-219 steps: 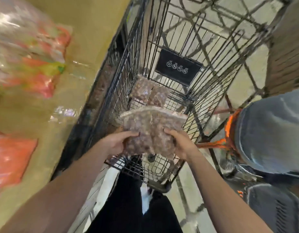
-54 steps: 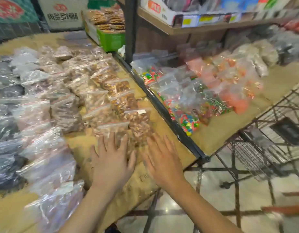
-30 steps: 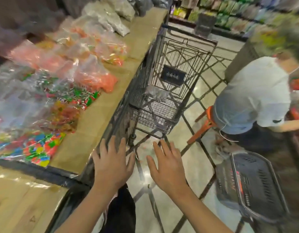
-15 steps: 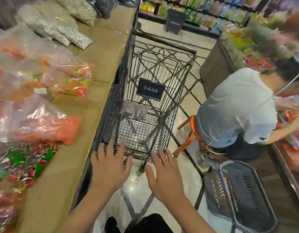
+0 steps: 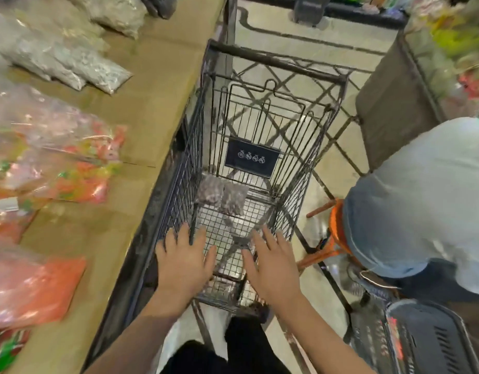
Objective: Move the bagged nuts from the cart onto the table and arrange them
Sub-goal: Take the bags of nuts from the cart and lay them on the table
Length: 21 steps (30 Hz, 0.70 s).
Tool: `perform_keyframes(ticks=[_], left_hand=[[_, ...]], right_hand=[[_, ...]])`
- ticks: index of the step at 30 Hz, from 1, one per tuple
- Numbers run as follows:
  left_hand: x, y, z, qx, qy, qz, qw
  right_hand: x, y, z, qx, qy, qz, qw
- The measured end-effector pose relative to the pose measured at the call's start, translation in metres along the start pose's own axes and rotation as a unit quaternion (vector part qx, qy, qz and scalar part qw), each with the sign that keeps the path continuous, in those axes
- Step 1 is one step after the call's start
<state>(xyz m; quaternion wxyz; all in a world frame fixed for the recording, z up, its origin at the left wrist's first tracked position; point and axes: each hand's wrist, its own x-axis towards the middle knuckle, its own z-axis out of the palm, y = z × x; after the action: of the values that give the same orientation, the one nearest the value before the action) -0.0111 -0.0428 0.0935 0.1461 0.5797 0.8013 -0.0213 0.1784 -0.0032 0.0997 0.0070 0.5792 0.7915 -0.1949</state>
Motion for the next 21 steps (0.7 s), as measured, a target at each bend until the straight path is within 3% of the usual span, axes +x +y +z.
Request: perform_keyframes(ticks=[10,17,21], left_hand=[[0.137,0.003,0.045,0.002,-0.132,-0.030,0.991],[0.255,-0.007,0.111,-0.122,-0.227,-0.069,0.964],[0.318,-0.010,0.168,-0.128,-0.202,-0.099,0.966]], right_hand=[[0.156,0.029,0.045,-0.032,-0.129,0.017,0.991],[0.270,0.043,0.113,0.046,-0.224,0.127,0.965],[0.321,0.060,0.158,0.136,-0.213,0.213,0.944]])
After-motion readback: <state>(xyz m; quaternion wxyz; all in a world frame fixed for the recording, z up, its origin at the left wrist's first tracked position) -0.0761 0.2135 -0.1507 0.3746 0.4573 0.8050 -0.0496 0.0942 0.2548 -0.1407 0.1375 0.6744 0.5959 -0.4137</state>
